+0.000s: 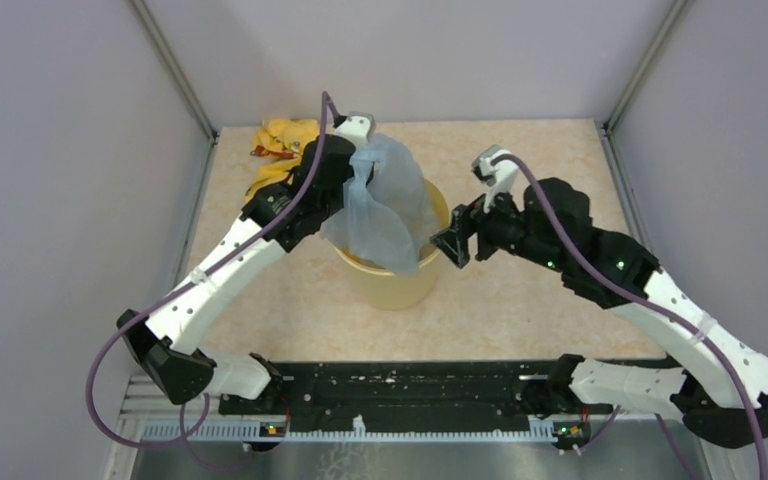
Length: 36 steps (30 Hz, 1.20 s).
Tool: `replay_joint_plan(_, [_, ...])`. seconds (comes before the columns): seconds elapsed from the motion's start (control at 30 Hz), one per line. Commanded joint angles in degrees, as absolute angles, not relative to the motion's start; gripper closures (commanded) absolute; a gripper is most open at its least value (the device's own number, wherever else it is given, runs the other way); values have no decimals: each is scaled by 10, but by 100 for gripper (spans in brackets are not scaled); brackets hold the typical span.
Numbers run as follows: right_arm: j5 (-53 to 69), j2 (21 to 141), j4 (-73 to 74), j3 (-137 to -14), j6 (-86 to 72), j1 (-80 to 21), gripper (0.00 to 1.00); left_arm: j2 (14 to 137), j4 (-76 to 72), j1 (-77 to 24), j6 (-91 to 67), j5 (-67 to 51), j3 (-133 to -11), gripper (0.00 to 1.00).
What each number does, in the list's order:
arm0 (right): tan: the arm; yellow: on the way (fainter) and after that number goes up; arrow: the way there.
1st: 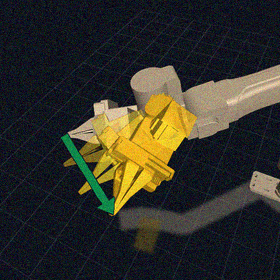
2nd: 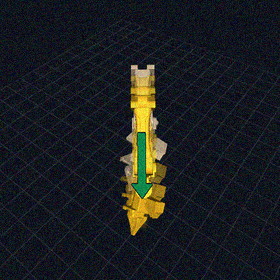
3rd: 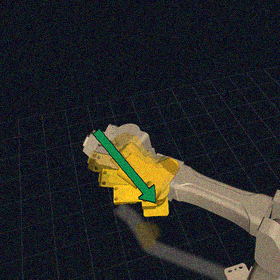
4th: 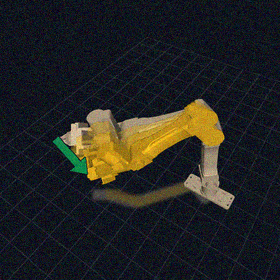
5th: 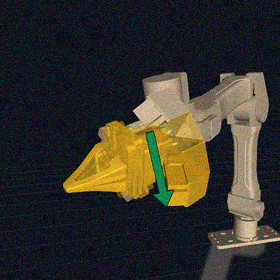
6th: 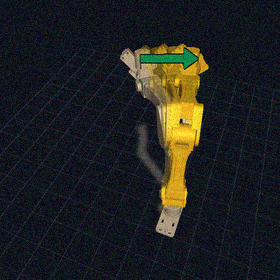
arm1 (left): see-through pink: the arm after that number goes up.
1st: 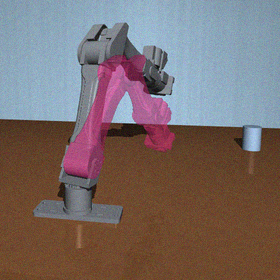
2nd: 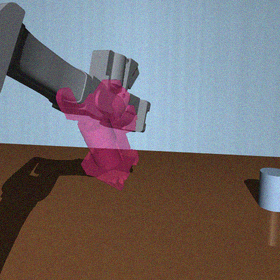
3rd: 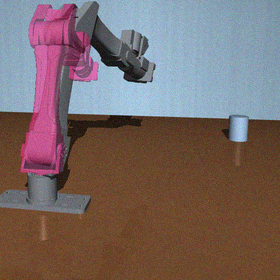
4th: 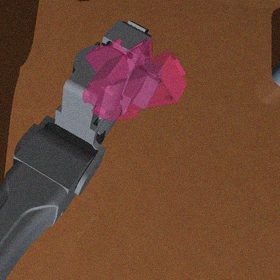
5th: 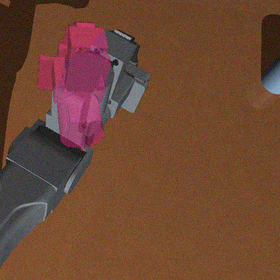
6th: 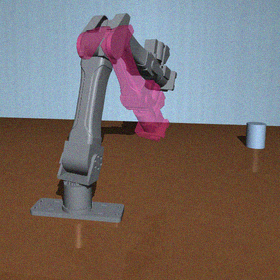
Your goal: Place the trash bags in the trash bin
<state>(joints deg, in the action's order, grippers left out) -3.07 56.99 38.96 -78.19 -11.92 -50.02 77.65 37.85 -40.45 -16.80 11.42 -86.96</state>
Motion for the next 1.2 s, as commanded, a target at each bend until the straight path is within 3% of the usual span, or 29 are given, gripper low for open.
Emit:
replay_joint_plan(0.0, [-2,587,329,-752,-89,-554,28,785,375,-405,-165,120,-895,100])
replay_joint_plan(0.27, [-53,645,291,-745,-87,-626,29,781,386,-406,-163,119,-905,100])
replay_joint_plan(0.37, [-125,667,297,-753,-105,-627,42,778,391,-405,-163,116,-907,100])
replay_joint_plan(0.57, [-264,704,318,-776,-134,-620,82,760,414,-406,-158,119,-917,100])
replay_joint_plan(0.63, [-274,711,315,-771,-150,-596,91,753,422,-405,-156,122,-916,100])
replay_joint_plan(0.73, [-253,714,293,-747,-164,-552,98,739,427,-405,-157,120,-901,100])
replay_joint_plan(0.97, [-220,739,305,-753,-165,-546,93,714,443,-405,-160,113,-880,100])
replay_joint_plan(1.17, [-207,698,339,-775,-172,-546,50,699,466,-405,-158,89,-906,100])
